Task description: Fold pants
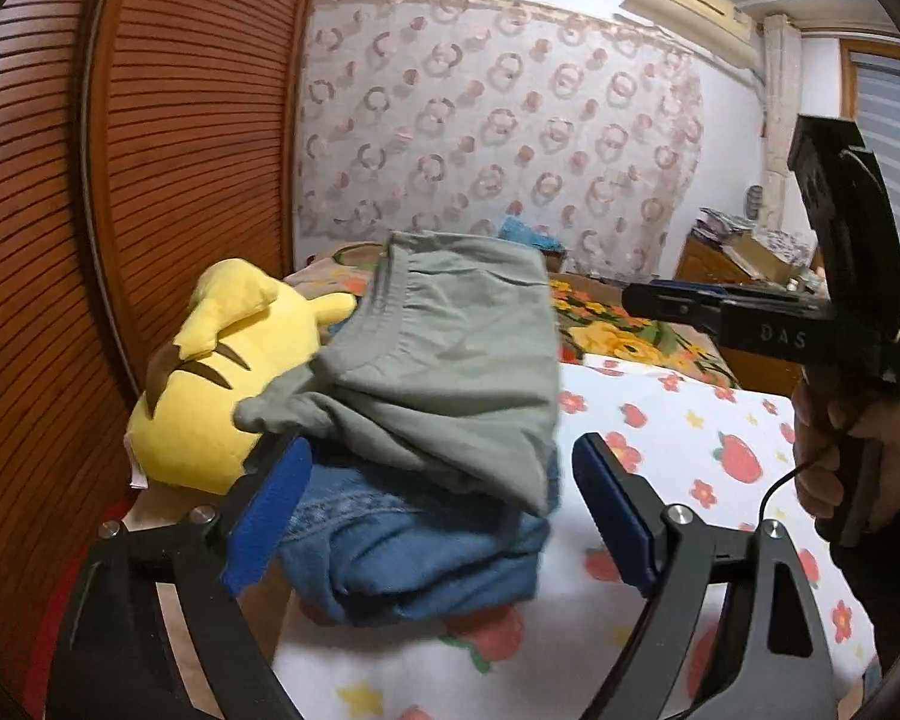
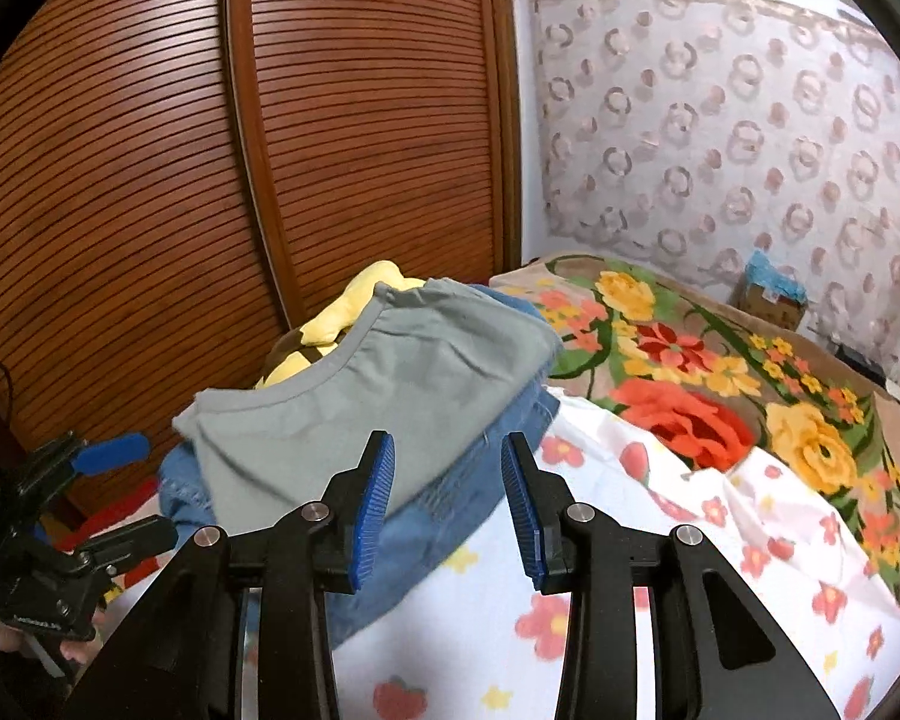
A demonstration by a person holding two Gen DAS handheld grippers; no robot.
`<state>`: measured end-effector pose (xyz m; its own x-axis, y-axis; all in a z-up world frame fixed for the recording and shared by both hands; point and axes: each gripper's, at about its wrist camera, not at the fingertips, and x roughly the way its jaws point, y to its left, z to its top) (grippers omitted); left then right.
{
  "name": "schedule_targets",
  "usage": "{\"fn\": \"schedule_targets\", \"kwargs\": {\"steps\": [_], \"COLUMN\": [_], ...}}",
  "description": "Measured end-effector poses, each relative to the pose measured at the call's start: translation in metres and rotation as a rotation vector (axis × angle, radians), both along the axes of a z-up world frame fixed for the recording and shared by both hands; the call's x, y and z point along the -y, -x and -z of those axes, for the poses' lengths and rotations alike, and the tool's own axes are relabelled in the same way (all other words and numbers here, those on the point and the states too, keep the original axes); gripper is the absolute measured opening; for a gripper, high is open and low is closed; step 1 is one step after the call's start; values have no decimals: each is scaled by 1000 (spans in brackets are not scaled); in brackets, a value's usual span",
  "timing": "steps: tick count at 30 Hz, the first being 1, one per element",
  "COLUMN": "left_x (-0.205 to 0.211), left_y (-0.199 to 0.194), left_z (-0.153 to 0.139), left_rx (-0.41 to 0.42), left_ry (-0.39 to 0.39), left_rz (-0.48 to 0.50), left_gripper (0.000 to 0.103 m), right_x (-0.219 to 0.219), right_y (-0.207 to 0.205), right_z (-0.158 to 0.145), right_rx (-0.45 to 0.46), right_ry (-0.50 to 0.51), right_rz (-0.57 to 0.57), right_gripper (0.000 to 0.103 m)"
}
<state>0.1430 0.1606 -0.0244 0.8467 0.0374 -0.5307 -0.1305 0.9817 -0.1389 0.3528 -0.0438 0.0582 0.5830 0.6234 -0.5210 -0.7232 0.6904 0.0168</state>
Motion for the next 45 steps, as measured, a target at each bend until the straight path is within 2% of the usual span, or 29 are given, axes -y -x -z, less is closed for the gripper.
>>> {"fn": "schedule_targets", "kwargs": {"steps": [4, 15, 26, 33, 45], "left_x": [14, 60, 109, 137, 159], "left_y": [11, 44, 71, 85, 95], "left_z": [-7, -26, -33, -41, -64], "left_rx": [11, 55, 69, 69, 100], "left_ry": [-36, -74, -110, -99, -97], "left_rz": [12, 97, 173, 223, 215], "left_gripper": [89, 89, 89, 89, 89], "right_x": [28, 88, 125, 139, 150], "right_y": [32, 114, 204, 249, 313], "right_z": [1, -7, -8, -8, -28], "right_rx": [-6, 14, 56, 80, 142], "right_ry": [-33, -84, -103, -105, -125], "right_rz": [39, 162, 293, 378, 499], "right_gripper": [40, 61, 63, 67, 69]}}
